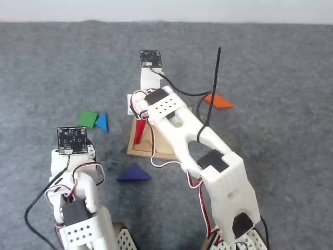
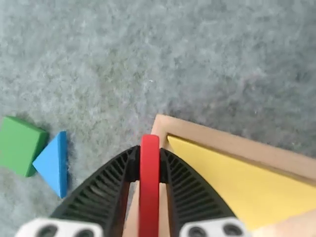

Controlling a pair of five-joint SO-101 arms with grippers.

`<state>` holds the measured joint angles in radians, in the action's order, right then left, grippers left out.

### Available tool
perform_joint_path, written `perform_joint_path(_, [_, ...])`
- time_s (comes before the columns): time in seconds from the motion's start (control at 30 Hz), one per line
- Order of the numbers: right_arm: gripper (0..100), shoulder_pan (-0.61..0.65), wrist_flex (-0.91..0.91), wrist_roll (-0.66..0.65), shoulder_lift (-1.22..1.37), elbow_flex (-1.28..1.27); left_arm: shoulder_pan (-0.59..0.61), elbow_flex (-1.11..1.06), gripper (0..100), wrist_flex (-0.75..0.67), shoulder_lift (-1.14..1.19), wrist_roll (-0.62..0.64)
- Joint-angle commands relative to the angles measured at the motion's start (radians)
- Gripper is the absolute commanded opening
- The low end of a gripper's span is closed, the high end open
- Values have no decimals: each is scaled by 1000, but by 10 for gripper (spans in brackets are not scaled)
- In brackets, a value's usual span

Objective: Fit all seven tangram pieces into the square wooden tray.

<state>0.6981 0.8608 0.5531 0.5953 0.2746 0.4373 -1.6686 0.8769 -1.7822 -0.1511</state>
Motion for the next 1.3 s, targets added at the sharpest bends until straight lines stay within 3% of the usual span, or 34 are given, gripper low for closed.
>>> perform_joint_path(0.0, [8, 10, 8, 98, -38, 61, 5, 47, 65, -25, 8, 11])
perform_joint_path(0.3, [14, 12, 8, 123, -7, 60, 3, 41, 66, -26, 8, 8])
perform_joint_path(0.6, [210, 12, 44, 117, -13, 60, 2, 39, 66, -26, 8, 8])
perform_joint_path(0.77, [209, 5, 51, 114, -36, 80, 2, 39, 66, -26, 8, 8])
perform_joint_path(0.93, [207, -13, 193, 32, -165, 97, 2, 39, 66, -26, 8, 6])
perform_joint_path(1.0, [170, -41, 272, 28, -228, 97, 2, 39, 66, -26, 8, 6])
perform_joint_path(1.13, [0, -154, 417, 18, -340, 97, 0, 38, 66, -28, 8, 6])
perform_joint_path(1.27, [21, -243, 562, -114, -406, 97, -3, 38, 66, -28, 8, -15])
